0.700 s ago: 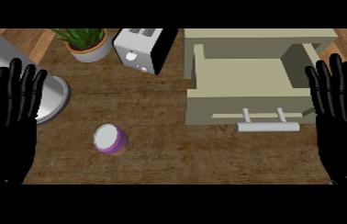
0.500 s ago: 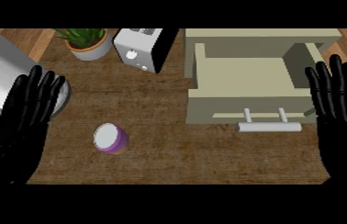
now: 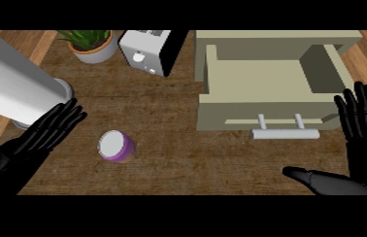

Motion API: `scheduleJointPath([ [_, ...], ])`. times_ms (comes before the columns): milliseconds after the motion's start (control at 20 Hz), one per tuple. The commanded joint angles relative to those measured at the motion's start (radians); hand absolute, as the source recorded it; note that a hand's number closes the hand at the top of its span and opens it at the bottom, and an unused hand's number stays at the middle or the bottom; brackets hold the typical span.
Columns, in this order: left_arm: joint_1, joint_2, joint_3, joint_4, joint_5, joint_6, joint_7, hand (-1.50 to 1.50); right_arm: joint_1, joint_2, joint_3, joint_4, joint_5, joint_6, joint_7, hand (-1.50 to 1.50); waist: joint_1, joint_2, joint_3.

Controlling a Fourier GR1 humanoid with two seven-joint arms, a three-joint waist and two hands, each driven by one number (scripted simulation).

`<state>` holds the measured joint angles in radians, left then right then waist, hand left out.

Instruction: Pick up the can, place it into the drawer and close the drawer

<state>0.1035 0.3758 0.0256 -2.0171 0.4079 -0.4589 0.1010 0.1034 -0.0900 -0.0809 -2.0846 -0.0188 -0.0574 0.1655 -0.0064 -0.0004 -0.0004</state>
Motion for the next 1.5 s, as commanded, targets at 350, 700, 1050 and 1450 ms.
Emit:
scheduleJointPath([
  [350, 0.07, 0.166, 0.242, 0.011, 0.295, -0.209, 0.094, -1.5, 0.137, -0.07, -0.23, 0.056, -0.21, 0.154, -0.113, -1.5, 0.006, -0.001, 0.001],
  [700, 0.118, 0.147, 0.263, -0.053, 0.435, -0.141, 0.229, -1.5, 0.226, -0.079, -0.278, -0.055, -0.281, 0.221, -0.054, -1.5, 0.003, -0.002, 0.001],
  [1050, 0.035, 0.151, 0.236, 0.051, 0.555, -0.095, 0.328, -1.5, 0.26, -0.068, -0.32, 0.024, -0.288, 0.293, -0.135, -1.5, 0.0, 0.0, 0.001],
  [1450, 0.02, 0.078, 0.184, 0.052, 0.52, -0.051, 0.401, -1.5, 0.336, -0.066, -0.411, -0.108, -0.386, 0.346, -0.061, -1.5, 0.001, -0.001, 0.0],
])
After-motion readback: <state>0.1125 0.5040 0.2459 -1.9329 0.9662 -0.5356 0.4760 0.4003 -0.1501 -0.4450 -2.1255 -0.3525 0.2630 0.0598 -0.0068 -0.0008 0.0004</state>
